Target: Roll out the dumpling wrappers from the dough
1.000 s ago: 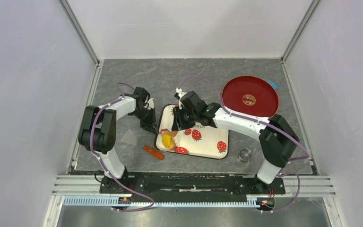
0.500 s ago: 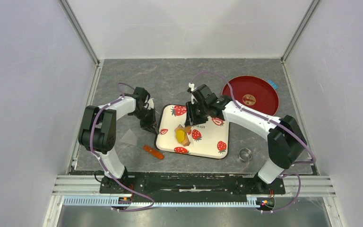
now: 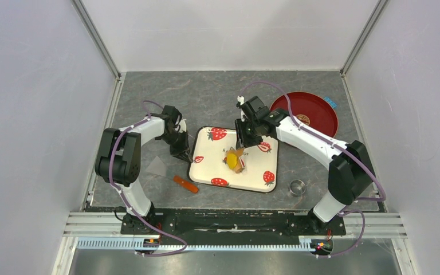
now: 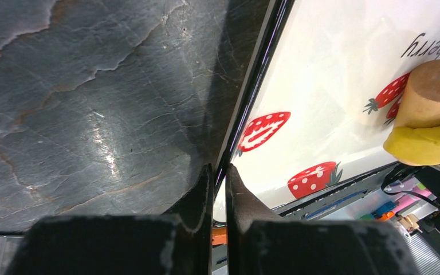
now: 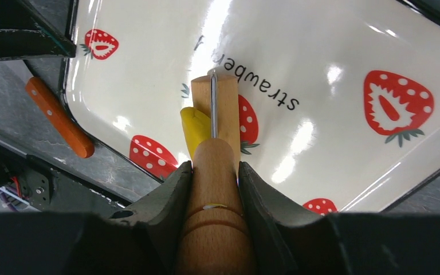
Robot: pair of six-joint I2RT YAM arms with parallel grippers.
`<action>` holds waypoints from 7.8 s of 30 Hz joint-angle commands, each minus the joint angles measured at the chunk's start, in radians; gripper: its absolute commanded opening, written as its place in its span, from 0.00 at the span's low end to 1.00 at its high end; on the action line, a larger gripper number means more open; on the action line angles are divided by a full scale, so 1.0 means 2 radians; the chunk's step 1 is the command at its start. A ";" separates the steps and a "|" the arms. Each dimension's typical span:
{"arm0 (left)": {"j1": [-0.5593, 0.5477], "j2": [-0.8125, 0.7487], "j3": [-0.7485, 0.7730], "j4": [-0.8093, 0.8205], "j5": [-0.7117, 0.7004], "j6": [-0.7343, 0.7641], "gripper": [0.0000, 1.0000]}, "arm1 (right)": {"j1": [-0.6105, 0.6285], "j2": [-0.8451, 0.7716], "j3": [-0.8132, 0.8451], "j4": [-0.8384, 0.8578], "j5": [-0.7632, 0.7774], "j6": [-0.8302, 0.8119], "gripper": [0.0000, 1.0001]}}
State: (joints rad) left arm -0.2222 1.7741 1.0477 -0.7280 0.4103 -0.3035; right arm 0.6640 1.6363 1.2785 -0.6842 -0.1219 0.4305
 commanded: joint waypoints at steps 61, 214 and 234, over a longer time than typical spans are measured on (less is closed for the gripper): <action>-0.008 0.020 -0.003 0.018 -0.021 0.012 0.02 | 0.016 -0.047 -0.134 0.017 0.055 -0.015 0.00; -0.010 0.020 -0.003 0.017 -0.020 0.015 0.02 | 0.115 -0.060 -0.281 0.103 0.036 0.064 0.00; -0.011 -0.028 -0.007 0.027 -0.041 0.013 0.02 | 0.039 -0.016 -0.027 0.025 0.062 0.001 0.00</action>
State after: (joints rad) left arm -0.2379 1.7630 1.0458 -0.7269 0.3916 -0.3038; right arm 0.7704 1.5631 1.1210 -0.4465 -0.0063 0.5125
